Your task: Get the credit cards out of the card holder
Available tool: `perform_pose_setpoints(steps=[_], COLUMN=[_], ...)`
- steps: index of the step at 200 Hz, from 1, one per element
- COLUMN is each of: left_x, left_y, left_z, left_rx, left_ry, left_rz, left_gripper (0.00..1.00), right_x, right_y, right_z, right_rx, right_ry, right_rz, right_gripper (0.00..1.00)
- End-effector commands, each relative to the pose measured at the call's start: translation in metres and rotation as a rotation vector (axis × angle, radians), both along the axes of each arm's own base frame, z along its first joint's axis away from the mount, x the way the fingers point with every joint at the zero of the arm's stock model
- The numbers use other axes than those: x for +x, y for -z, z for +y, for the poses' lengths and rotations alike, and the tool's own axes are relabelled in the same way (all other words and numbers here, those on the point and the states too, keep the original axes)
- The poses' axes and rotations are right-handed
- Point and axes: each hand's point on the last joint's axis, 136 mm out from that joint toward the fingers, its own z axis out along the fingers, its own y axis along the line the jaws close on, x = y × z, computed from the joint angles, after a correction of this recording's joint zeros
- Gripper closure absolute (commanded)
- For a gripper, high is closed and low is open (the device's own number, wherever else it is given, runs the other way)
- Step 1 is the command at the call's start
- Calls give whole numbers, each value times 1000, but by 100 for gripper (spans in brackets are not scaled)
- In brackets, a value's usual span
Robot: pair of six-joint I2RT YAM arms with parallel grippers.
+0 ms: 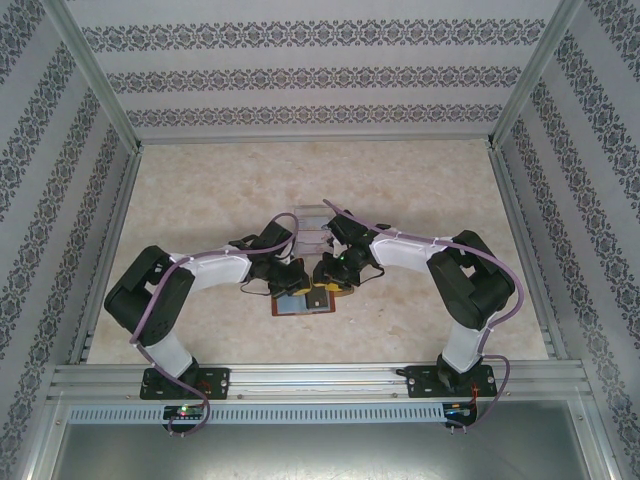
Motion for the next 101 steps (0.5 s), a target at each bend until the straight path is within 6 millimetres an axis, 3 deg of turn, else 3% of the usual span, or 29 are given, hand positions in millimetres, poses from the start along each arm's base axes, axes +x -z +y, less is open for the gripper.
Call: perform_pose_setpoints(steps=[1, 101], left_x=[-6, -13], left_y=[6, 8], left_z=[-3, 13], left_rx=[-6, 86], left_ry=[12, 28], left_rz=[12, 14], left_gripper=[100, 100], right_x=[-1, -2], right_y=[9, 12], right_z=[-6, -8], right_rx=[-21, -30], right_ry=[0, 1], right_rz=[12, 19], right_gripper=[64, 64])
